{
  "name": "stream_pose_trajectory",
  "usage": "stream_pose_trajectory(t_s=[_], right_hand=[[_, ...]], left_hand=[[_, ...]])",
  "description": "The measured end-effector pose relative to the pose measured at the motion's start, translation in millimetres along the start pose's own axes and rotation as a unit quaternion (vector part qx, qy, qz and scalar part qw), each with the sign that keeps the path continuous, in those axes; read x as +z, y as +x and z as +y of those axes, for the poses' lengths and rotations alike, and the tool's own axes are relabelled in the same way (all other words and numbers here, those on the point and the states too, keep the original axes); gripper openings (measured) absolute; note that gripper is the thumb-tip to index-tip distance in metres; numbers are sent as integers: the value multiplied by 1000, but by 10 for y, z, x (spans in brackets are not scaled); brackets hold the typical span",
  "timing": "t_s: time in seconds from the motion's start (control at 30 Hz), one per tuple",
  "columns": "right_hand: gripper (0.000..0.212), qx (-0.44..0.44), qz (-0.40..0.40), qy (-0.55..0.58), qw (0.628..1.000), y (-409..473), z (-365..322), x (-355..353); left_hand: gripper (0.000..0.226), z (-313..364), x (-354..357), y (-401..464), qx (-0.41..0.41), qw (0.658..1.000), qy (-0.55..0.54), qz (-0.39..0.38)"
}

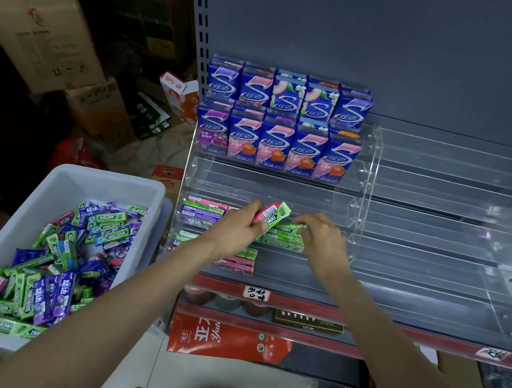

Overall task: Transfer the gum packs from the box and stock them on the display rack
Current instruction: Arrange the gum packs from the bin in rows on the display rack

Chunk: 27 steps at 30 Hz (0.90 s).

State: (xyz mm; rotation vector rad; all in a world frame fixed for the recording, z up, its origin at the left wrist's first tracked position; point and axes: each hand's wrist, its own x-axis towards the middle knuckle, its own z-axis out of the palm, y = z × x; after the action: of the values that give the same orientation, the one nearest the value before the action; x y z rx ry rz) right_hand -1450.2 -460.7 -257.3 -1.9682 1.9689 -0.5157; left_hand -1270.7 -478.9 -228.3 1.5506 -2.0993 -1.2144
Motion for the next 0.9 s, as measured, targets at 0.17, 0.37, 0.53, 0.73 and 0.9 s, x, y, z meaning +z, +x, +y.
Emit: stream_pose_trajectory(t_s=[0.17,0.37,0.53,0.73,0.9], right_hand=[[25,8,22,-7,1000,-9,6,29],[32,-10,60,-116,991,-62,-19,62],[49,-56,87,-173,979,-49,-10,84],[52,-85,98,-147,981,-63,16,95],[56,-87,107,-158,978,-57,15,114]], left_hand=[[35,14,-10,8,-19,1000,-12,-17],[34,-25,-12,38,-27,999,-21,-25],[31,-40,-21,45,-19,999,-18,-32],[31,-63,-35,65,-20,999,-28,-42],[31,-82,-40,74,-18,998,-39,-46]])
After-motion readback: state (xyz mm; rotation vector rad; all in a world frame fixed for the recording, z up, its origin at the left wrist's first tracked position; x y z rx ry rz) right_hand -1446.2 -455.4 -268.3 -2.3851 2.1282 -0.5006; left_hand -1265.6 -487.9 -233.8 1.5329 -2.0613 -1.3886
